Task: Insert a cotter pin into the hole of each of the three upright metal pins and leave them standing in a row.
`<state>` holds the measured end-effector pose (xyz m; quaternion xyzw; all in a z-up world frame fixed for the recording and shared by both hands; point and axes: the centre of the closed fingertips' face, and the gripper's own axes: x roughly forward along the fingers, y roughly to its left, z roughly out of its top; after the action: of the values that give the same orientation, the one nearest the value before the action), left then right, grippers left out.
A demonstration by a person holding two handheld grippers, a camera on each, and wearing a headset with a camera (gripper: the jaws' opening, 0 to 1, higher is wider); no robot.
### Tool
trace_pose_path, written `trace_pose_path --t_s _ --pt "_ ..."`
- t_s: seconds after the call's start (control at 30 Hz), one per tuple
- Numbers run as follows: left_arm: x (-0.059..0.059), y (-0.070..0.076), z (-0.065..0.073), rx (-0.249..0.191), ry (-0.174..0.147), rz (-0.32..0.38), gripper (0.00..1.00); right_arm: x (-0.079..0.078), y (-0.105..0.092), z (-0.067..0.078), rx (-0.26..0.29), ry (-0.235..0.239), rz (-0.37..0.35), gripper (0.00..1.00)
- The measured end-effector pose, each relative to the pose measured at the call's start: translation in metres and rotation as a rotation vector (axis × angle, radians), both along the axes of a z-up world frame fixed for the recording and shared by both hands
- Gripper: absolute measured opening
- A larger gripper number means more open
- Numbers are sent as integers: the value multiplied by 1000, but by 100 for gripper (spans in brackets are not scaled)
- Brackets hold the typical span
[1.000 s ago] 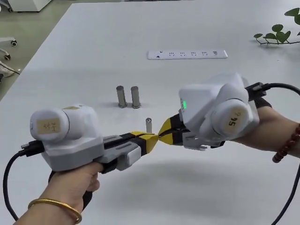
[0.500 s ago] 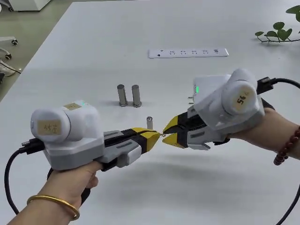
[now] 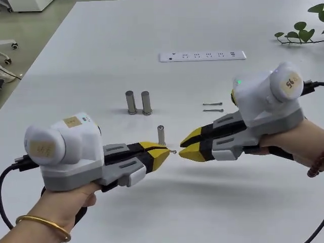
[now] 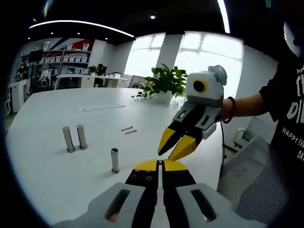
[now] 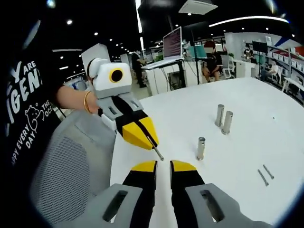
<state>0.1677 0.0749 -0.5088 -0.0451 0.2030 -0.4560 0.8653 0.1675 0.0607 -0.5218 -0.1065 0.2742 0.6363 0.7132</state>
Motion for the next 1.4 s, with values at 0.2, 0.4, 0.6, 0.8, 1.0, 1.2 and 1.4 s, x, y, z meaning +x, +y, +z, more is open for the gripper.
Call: trace_pose_path --t_s 0.2,0.4,0.6,0.8,1.0,1.2,1.4 --pt "-6 -5 6 -25 -15 -46 0 -10 -1 -4 -3 41 22 6" --pt "-9 -6 6 -37 -4 -72 0 -18 -2 -5 -10 62 50 6" --pt "-15 -10 7 -45 -5 -110 0 -23 -1 0 19 92 67 6" --pt "-21 -15 11 -63 -7 -144 0 -31 1 2 39 112 90 5" --pt "-25 -19 12 -66 -5 -164 0 -35 3 4 51 120 106 0" --pt "-26 -18 10 -61 0 -168 0 -35 2 3 34 89 121 0" --pt "-26 -18 9 -56 2 -166 0 -35 1 2 7 27 158 0"
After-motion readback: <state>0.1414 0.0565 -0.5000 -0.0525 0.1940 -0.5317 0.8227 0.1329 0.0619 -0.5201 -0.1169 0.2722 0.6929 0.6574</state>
